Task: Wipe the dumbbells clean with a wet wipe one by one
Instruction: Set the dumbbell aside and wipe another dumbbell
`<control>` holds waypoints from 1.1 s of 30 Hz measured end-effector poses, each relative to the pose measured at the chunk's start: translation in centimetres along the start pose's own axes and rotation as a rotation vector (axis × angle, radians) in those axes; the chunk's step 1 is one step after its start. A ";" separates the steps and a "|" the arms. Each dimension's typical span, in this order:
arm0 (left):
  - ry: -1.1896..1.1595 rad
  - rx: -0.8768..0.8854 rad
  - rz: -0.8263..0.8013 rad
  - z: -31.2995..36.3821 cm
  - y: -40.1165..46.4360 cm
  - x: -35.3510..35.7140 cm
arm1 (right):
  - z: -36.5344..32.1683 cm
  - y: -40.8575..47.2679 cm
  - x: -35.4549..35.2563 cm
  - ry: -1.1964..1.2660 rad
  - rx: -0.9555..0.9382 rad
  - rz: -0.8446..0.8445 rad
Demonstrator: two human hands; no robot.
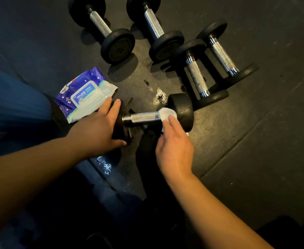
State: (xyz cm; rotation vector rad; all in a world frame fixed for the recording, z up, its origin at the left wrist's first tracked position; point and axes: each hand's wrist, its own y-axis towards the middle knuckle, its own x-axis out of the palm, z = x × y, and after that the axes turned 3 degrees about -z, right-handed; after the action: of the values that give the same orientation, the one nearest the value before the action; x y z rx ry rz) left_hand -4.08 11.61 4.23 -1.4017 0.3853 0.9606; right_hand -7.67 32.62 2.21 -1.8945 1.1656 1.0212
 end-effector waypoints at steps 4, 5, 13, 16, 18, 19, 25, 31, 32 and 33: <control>-0.009 -0.003 0.005 -0.1 0.5 -0.6 | -0.5 0.5 1.3 -0.005 0.064 -0.124; -0.008 -0.002 0.012 -0.1 0.5 -0.7 | -0.8 0.6 1.5 -0.002 0.067 -0.152; 0.017 -0.033 0.103 0.5 0.5 -0.3 | -2.4 1.0 2.3 -0.168 0.053 -0.241; 0.020 -0.031 0.134 0.8 0.3 0.0 | -2.5 1.6 2.7 -0.200 0.025 -0.213; 0.017 -0.030 0.155 1.0 0.1 0.2 | -2.7 2.4 2.5 -0.169 0.055 -0.221; 0.016 -0.025 0.162 1.0 0.0 0.3 | -2.9 2.9 2.3 -0.157 0.073 -0.238; 0.030 -0.015 0.198 1.2 -0.4 0.5 | -3.2 2.7 1.4 -0.124 0.116 -0.292; 0.023 -0.031 0.146 1.0 0.3 -0.1 | -2.7 1.2 1.5 -0.141 0.076 -0.303; 0.027 -0.035 0.142 1.0 0.4 -0.3 | -2.8 1.7 1.5 -0.140 0.073 -0.290; 0.030 -0.040 0.137 1.1 0.4 -0.4 | -2.9 2.3 1.5 -0.135 0.075 -0.287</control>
State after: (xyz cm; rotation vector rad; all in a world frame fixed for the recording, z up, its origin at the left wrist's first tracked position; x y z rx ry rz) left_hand -4.95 12.45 4.50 -1.4411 0.4917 1.0646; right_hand -8.59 28.74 1.85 -1.8385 0.8152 0.9175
